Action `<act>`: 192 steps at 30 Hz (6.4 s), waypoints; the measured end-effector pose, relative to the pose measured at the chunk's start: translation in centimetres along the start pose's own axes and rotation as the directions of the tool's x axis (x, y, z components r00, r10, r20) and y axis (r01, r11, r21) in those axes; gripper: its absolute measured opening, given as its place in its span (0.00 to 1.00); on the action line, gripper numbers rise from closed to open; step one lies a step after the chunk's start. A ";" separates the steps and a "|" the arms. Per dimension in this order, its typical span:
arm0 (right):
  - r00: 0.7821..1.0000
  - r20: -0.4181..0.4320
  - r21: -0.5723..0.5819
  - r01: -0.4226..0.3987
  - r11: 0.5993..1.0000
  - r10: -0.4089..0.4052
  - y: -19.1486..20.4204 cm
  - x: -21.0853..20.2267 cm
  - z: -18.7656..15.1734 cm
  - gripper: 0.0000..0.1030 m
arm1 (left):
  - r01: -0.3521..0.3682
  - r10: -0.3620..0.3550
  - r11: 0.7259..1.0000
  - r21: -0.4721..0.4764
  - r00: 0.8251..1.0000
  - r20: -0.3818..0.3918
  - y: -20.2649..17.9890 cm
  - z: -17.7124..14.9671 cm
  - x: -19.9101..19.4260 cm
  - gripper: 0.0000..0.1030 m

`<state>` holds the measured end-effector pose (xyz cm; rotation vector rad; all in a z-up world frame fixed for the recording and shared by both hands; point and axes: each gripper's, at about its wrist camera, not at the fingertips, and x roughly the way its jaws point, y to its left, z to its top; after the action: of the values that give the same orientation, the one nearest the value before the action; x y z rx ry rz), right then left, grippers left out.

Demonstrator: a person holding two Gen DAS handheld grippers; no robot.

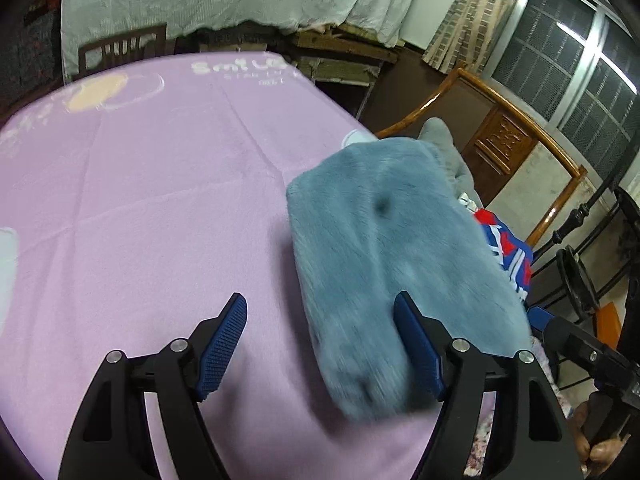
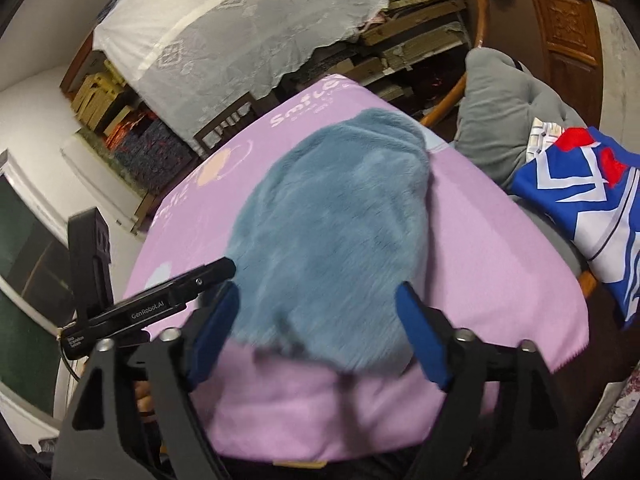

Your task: Fold large clothes

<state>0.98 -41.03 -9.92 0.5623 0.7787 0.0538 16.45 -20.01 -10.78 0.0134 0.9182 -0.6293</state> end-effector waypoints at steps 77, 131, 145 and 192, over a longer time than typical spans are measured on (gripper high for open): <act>0.953 0.135 -0.176 0.292 0.940 -0.271 5.2 -3.9 -3.5 0.96 | -0.264 0.248 0.962 0.065 0.950 0.191 -6.1 -6.1 -8.5 0.97; 0.951 0.104 -0.131 0.302 0.944 -0.290 2.1 -2.8 -3.7 0.96 | -0.286 0.278 0.952 0.107 0.957 0.089 -7.9 -5.3 -3.5 0.97; 0.953 0.102 -0.132 0.299 0.945 -0.287 2.2 -2.8 -3.7 0.96 | -0.256 0.250 0.961 0.106 0.966 0.062 -7.5 -5.2 -3.3 0.97; 0.955 0.097 -0.139 0.292 0.946 -0.280 2.0 -2.6 -3.3 0.96 | -0.309 0.296 0.945 0.109 0.947 0.123 -7.9 -5.3 -4.5 0.97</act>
<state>-2.78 -38.44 -9.08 0.3009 0.7681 -0.1750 6.51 -22.80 -8.80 0.2302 0.7532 -0.3957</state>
